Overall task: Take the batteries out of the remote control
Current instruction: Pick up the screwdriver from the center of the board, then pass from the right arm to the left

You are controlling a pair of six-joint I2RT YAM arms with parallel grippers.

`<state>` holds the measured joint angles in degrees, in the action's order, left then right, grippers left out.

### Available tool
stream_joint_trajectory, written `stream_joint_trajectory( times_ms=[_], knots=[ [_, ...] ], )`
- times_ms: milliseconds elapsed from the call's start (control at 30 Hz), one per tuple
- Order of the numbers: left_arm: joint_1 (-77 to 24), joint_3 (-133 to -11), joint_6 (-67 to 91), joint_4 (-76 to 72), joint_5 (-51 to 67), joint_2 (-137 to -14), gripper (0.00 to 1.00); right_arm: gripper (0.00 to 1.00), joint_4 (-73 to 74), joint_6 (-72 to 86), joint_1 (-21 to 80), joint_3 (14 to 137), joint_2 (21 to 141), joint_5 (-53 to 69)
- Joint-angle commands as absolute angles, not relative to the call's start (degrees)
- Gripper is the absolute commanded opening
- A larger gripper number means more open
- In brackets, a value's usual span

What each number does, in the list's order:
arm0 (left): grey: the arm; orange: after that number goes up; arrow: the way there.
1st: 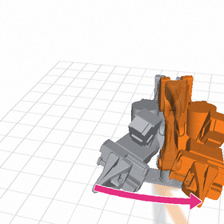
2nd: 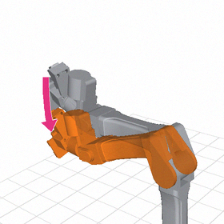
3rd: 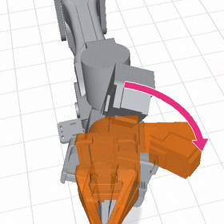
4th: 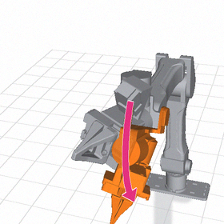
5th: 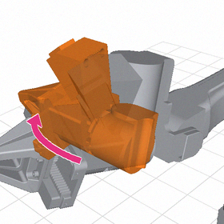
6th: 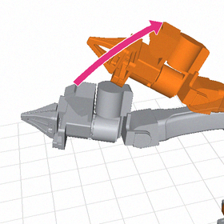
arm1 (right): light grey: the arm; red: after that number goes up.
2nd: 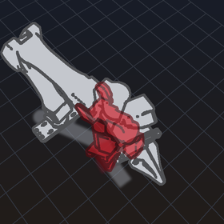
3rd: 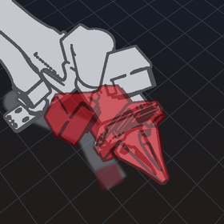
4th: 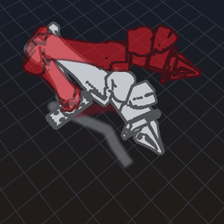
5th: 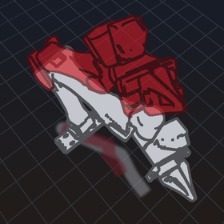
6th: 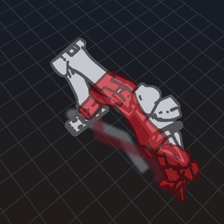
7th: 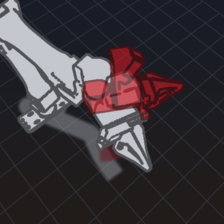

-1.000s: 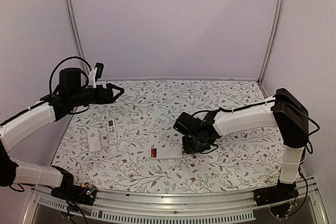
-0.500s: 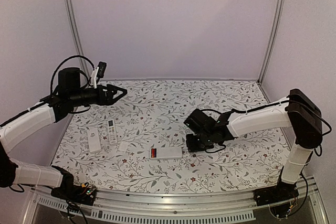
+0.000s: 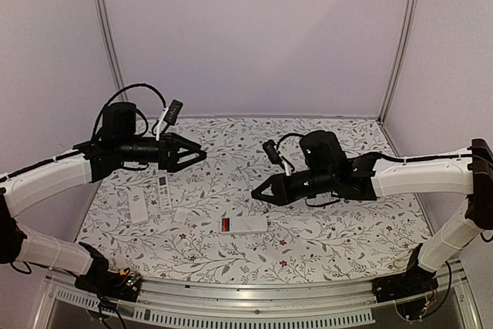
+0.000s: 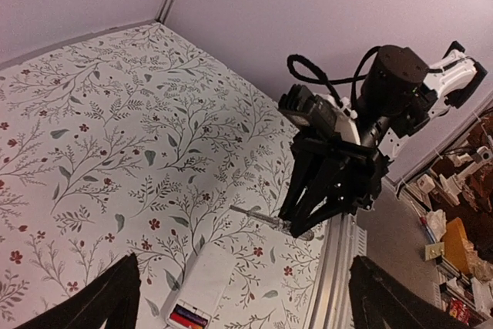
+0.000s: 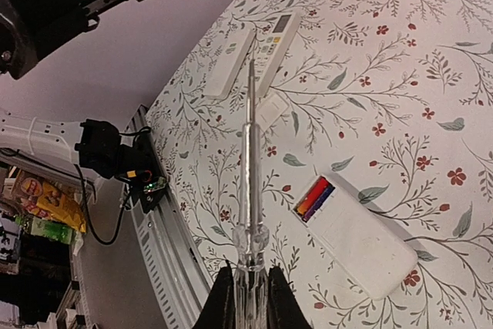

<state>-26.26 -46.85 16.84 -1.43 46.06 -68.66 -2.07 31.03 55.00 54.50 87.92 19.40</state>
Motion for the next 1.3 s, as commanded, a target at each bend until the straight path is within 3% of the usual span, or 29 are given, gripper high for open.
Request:
stream_joint_trajectory(
  times_ms=[0, 100, 567, 733, 1000, 1267],
  knots=[
    [-29.24, -47.28, 15.61, -2.2, 51.19, -71.02, 0.91, 0.0, -6.65, 28.26, 54.85, 57.93, 88.72, 31.42],
    [-30.0, -47.61, 16.44, -2.61, 54.32, -72.98, 0.82, 0.0, -5.98, 27.92, 54.91, 59.94, 90.4, 33.42],
    [-30.59, -47.49, 20.13, -6.07, 60.66, -76.58, 0.6, 0.0, -5.46, 26.48, 55.03, 63.97, 95.05, 36.24],
    [-30.67, -47.24, 21.5, -7.73, 62.08, -77.3, 0.45, 0.0, -6.35, 26.6, 55.15, 64.68, 96.45, 36.73],
    [-30.64, -47.25, 21.71, -7.71, 61.98, -77.52, 0.35, 0.0, -6.67, 26.81, 55.28, 64.69, 96.34, 37.0],
    [-30.59, -47.37, 21.72, -7.65, 62.38, -77.7, 0.09, 0.0, -8.0, 26.85, 55.28, 64.7, 96.67, 36.3]
  ],
)
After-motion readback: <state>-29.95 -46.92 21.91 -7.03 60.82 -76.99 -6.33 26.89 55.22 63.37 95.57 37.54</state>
